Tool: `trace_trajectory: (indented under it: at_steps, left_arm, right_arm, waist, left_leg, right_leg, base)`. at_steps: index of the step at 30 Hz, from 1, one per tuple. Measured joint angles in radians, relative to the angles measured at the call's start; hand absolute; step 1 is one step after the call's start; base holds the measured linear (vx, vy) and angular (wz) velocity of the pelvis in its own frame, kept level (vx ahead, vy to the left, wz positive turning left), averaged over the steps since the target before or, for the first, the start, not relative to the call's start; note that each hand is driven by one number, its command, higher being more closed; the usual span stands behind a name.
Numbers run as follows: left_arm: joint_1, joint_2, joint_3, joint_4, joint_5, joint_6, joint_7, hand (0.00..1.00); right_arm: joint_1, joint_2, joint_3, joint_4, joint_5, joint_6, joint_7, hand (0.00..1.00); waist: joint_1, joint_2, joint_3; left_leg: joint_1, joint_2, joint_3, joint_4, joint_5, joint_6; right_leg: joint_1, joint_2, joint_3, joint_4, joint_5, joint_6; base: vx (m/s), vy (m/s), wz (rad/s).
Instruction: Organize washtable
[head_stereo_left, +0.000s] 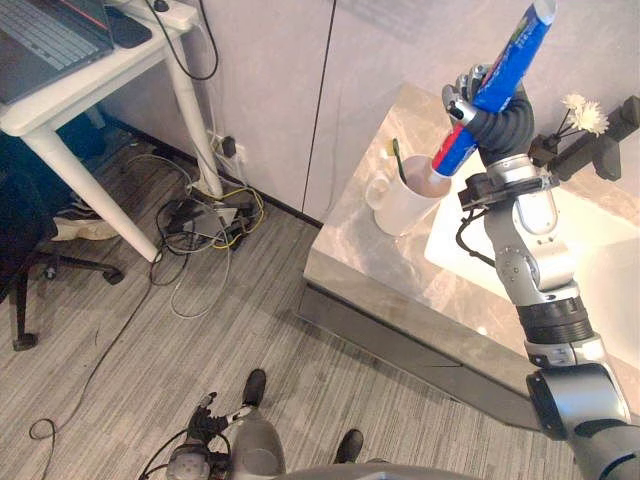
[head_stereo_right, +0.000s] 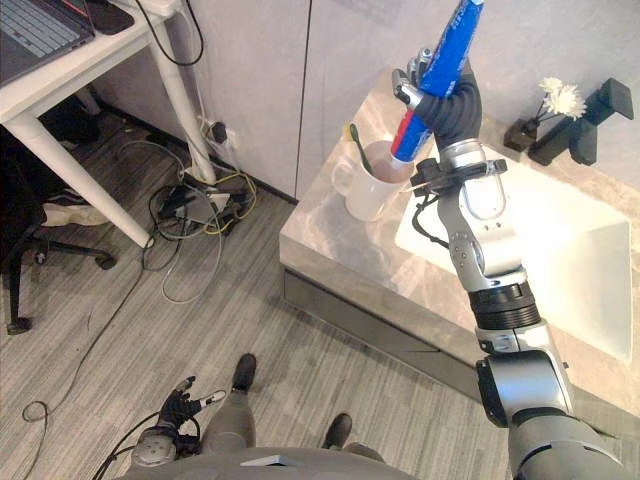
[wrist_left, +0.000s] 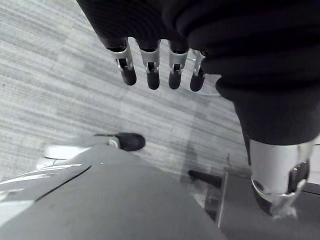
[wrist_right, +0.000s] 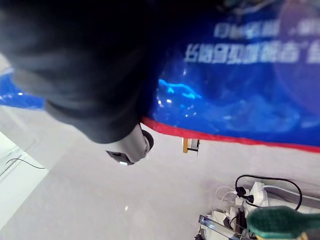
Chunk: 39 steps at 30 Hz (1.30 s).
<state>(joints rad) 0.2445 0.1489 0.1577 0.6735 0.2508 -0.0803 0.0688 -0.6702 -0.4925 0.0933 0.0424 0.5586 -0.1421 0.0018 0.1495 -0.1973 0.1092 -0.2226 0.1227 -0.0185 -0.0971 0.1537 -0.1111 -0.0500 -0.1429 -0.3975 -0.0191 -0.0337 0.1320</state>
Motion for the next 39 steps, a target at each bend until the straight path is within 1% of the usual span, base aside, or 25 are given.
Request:
trace_trajectory:
  at_steps: [5, 8, 9, 12, 30, 35, 39]
  left_arm:
    - [0.0, 0.001, -0.001, -0.001, -0.001, 0.0, -0.001, 0.0]
    - [0.0, 0.005, -0.001, -0.007, -0.001, 0.0, -0.001, 0.0]
    - [0.0, 0.009, -0.001, -0.011, -0.001, 0.0, -0.001, 0.0]
    - [-0.001, 0.013, 0.0, -0.011, -0.002, 0.0, -0.001, 0.0]
    - [-0.002, 0.012, -0.001, -0.011, -0.003, 0.0, 0.0, 0.0]
    - [-0.002, 0.011, -0.001, -0.011, -0.007, 0.0, -0.001, 0.0]
    - [-0.002, 0.011, -0.001, -0.011, -0.007, 0.0, -0.001, 0.0]
  right_arm:
    - [0.0, 0.0, 0.022, 0.001, 0.0, 0.0, 0.0, 1.0]
    - [0.001, 0.0, 0.025, 0.001, 0.0, 0.001, 0.0, 1.0]
    - [0.001, 0.0, 0.026, 0.001, 0.0, 0.001, 0.0, 1.0]
    - [0.002, 0.001, 0.027, 0.002, 0.0, 0.001, 0.0, 1.0]
    - [0.066, 0.006, 0.03, 0.001, -0.001, 0.003, 0.0, 1.0]
    - [0.112, 0.044, 0.028, 0.001, -0.004, 0.003, 0.0, 1.0]
    - [0.112, 0.044, 0.027, 0.0, -0.031, 0.003, 0.001, 1.0]
  waist:
    - [0.0, -0.001, 0.001]
    - [0.001, -0.01, 0.005]
    - [0.0, -0.016, 0.008]
    - [0.001, -0.022, 0.011]
    - [0.001, -0.019, 0.013]
    - [0.001, -0.017, 0.015]
    - [0.001, -0.015, 0.017]
  left_leg:
    - [-0.002, 0.001, 0.0, -0.007, 0.001, 0.001]
    - [-0.003, 0.0, 0.001, -0.007, 0.001, 0.0]
    - [-0.006, 0.0, 0.001, -0.007, 0.001, 0.0]
    - [-0.016, -0.001, 0.0, 0.002, 0.002, 0.0]
    - [-0.02, -0.002, -0.011, -0.003, 0.003, 0.0]
    - [-0.023, -0.002, -0.012, -0.003, 0.003, 0.0]
    - [-0.023, -0.002, -0.012, -0.003, 0.003, 0.0]
  right_leg:
    - [-0.003, 0.0, 0.001, 0.001, 0.001, -0.001]
    - [-0.005, 0.0, 0.002, 0.001, 0.001, -0.001]
    - [-0.007, 0.0, 0.002, 0.001, 0.001, -0.001]
    - [-0.016, 0.0, 0.001, 0.002, 0.001, -0.001]
    - [-0.019, 0.001, -0.001, 0.003, 0.001, 0.0]
    - [-0.021, 0.001, -0.001, 0.003, 0.001, 0.0]
    - [-0.022, 0.0, -0.001, 0.003, 0.001, 0.0]
  base:
    - [0.0, 0.0, 0.0]
    - [0.0, 0.0, 0.0]
    - [0.0, 0.0, 0.0]
    - [0.0, 0.0, 0.0]
    - [0.0, 0.0, 0.0]
    - [0.0, 0.0, 0.0]
    - [0.0, 0.0, 0.0]
